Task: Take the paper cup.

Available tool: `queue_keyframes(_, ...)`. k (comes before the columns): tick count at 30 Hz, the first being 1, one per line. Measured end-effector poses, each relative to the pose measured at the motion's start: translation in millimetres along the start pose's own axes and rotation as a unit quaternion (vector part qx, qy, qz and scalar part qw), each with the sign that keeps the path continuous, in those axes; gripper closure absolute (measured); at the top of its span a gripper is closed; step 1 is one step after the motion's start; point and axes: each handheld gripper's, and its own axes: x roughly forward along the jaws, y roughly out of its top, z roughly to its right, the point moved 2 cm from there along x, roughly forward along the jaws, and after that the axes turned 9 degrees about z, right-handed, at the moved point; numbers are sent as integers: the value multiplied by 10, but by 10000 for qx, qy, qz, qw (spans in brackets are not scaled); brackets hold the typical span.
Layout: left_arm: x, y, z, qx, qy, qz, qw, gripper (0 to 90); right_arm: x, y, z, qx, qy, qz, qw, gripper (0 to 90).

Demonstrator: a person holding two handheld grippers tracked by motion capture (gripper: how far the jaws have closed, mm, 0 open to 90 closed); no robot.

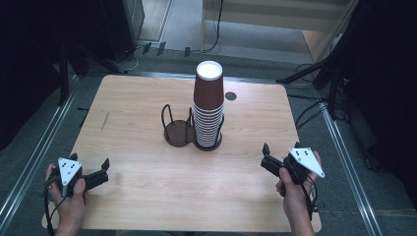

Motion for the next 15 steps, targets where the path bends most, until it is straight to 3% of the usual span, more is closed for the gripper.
queue_keyframes(15,7,1,30,144,17,-26,9999,0,89,311,-343,33,360,62,9993,15)
